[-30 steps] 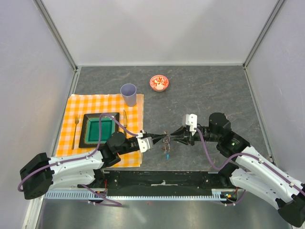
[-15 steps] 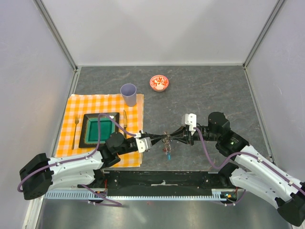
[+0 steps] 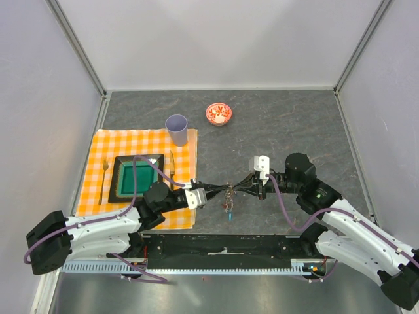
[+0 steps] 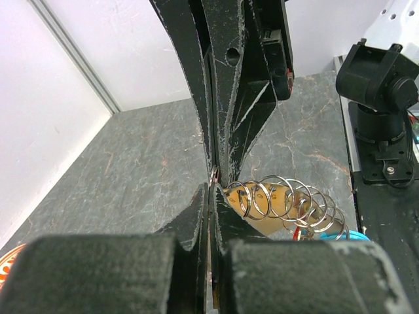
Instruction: Put the keys on the keyring
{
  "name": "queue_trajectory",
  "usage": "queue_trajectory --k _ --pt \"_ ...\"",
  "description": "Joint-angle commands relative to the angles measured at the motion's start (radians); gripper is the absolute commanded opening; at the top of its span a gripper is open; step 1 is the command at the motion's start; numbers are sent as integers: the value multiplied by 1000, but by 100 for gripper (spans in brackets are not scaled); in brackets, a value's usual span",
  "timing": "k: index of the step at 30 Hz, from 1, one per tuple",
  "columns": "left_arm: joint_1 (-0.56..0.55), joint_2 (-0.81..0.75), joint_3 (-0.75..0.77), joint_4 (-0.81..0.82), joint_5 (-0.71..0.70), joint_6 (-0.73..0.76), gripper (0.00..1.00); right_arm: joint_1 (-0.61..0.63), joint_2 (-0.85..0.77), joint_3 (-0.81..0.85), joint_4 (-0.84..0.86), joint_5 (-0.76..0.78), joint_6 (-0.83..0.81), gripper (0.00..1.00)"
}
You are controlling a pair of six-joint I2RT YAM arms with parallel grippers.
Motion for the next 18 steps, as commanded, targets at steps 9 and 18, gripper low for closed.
queue_trajectory --k 9,18 --pt "7 -34 32 -1 -10 -3 24 4 -15 123 -111 26 -59 0" --pt "24 -56 93 -222 22 38 37 4 -11 178 -243 69 -115 0"
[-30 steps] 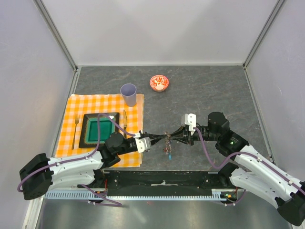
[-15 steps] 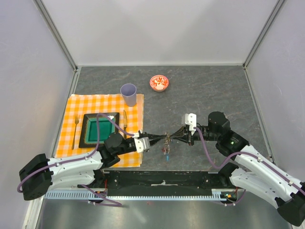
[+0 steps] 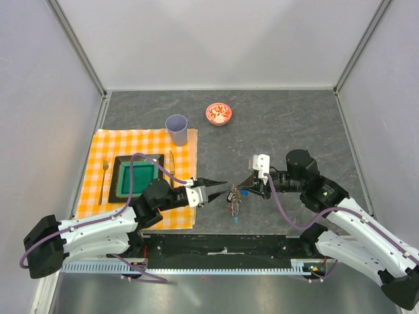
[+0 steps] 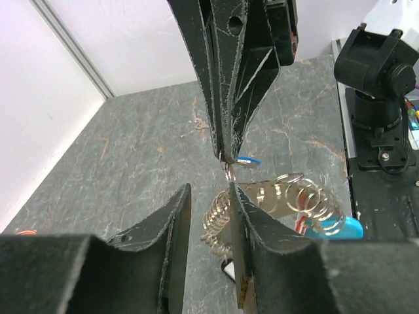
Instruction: Put the keys on the keyring
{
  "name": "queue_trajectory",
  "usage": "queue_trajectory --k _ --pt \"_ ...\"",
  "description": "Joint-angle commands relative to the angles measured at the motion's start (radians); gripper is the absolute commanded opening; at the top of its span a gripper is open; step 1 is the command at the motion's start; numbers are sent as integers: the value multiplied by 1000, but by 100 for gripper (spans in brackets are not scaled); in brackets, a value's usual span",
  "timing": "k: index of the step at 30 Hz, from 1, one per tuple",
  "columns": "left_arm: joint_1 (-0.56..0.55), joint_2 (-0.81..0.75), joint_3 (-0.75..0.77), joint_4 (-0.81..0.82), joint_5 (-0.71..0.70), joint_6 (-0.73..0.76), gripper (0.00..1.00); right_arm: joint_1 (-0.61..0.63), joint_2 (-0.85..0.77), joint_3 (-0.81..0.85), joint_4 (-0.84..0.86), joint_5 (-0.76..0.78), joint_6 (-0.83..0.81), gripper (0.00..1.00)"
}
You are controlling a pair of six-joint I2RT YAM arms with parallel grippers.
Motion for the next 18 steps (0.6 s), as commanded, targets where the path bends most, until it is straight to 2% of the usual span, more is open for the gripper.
queue_trajectory --k 1,18 --pt "13 13 57 -72 21 33 37 3 -4 59 -12 11 -42 0" --pt "15 172 135 -49 117 -83 38 0 12 53 -15 11 -47 0"
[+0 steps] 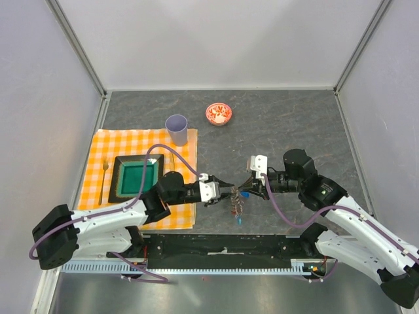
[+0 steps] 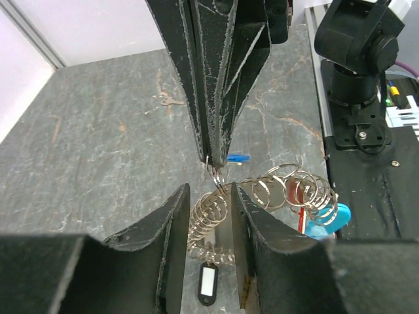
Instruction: Put the keys on the keyring
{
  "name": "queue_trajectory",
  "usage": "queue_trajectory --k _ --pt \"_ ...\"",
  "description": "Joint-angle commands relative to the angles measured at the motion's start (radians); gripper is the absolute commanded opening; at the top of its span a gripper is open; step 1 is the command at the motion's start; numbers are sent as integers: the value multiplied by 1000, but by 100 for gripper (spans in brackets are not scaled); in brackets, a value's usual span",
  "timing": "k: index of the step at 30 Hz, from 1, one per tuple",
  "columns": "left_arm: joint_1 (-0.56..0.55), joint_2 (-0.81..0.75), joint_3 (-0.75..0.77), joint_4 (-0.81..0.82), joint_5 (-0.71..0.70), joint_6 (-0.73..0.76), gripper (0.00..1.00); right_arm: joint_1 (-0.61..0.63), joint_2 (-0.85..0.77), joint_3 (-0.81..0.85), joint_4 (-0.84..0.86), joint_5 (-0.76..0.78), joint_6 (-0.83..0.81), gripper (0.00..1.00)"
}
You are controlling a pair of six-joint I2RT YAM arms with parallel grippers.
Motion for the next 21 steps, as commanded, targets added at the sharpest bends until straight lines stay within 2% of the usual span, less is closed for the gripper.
queue_trajectory --k 1,12,15,16,17,21 --pt "3 34 52 41 56 -61 38 2 -7 43 49 -6 -18 0" --pt "3 79 88 25 64 -93 26 2 -14 35 56 -8 -15 0" --pt "3 85 91 20 67 -97 16 2 -14 35 58 -6 -12 0" --pt "3 87 94 18 67 -98 5 0 -14 35 58 -5 -10 0" --pt "3 87 97 12 65 -94 2 2 -18 35 56 0 -9 0" --pt "3 78 99 -3 41 -91 2 2 -38 26 56 58 7 0"
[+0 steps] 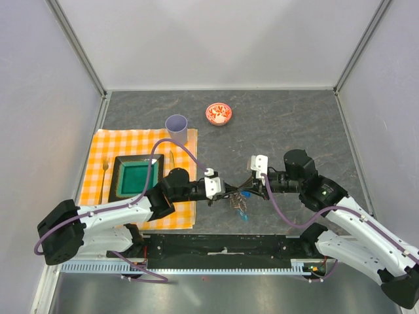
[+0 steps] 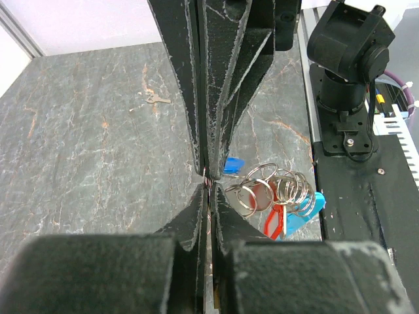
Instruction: Put the keys on the keyring
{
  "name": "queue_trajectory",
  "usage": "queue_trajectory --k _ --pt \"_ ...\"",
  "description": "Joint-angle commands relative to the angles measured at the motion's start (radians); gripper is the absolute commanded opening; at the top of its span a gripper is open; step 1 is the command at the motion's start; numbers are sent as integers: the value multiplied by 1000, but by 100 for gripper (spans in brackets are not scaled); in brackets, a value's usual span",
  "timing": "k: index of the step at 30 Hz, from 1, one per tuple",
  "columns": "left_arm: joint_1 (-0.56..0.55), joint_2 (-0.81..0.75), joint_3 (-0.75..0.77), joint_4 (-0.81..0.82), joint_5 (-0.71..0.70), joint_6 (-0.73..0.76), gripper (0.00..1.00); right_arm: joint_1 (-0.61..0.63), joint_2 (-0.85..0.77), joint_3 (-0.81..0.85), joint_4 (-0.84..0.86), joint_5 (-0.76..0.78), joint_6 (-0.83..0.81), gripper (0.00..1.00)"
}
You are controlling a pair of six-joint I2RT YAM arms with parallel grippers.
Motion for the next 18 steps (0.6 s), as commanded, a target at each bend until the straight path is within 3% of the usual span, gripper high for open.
queue_trajectory --k 1,12,18 --pt "1 -7 42 -3 -5 -21 2 2 -42 25 59 61 11 0" --pt "1 -16 36 -21 -91 -27 2 2 -114 6 52 270 69 0" --pt "2 -73 -24 75 -137 -41 2 2 -112 -32 50 345 118 0"
